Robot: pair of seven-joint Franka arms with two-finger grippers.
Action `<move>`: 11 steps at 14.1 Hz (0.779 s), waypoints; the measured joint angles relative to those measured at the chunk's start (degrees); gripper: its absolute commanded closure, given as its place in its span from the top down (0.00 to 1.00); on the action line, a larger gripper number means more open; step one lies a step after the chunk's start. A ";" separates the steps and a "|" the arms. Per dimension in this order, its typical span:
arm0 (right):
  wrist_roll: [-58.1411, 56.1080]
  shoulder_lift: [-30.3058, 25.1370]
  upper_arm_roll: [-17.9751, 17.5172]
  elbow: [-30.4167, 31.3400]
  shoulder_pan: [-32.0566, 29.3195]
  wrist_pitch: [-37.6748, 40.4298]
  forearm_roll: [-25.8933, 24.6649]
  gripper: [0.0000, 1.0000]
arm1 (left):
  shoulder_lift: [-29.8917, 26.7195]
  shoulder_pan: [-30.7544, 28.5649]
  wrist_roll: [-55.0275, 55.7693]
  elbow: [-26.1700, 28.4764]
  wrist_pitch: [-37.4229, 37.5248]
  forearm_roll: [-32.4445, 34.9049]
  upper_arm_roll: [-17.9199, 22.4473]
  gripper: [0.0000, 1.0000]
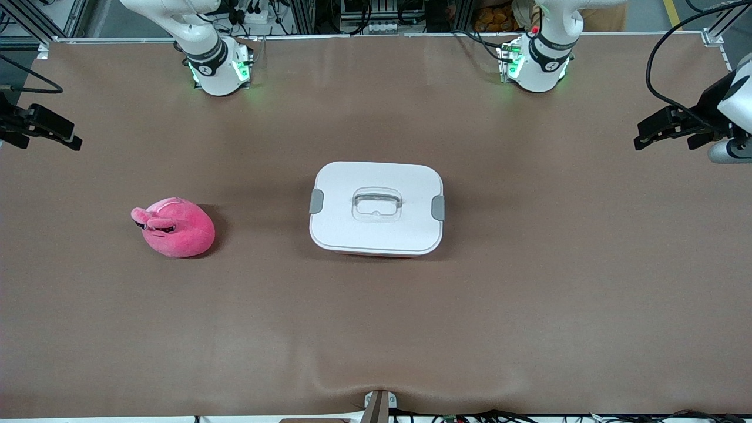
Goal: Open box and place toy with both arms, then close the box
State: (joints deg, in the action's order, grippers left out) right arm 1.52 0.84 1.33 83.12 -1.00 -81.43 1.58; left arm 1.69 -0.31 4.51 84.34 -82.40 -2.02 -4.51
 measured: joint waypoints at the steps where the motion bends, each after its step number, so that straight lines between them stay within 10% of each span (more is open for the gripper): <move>1: 0.00 0.00 0.00 0.00 0.00 0.00 0.00 1.00 | 0.00 0.00 0.00 0.00 0.00 0.00 0.00 1.00; 11: 0.00 0.00 0.00 0.00 0.00 0.00 0.00 1.00 | 0.75 -0.09 -0.03 0.00 0.00 0.68 0.42 1.00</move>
State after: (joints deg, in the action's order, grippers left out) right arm 1.53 0.84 1.33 83.13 -1.01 -81.43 1.58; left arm 2.44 -0.39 4.48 84.34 -82.41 -1.33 -4.08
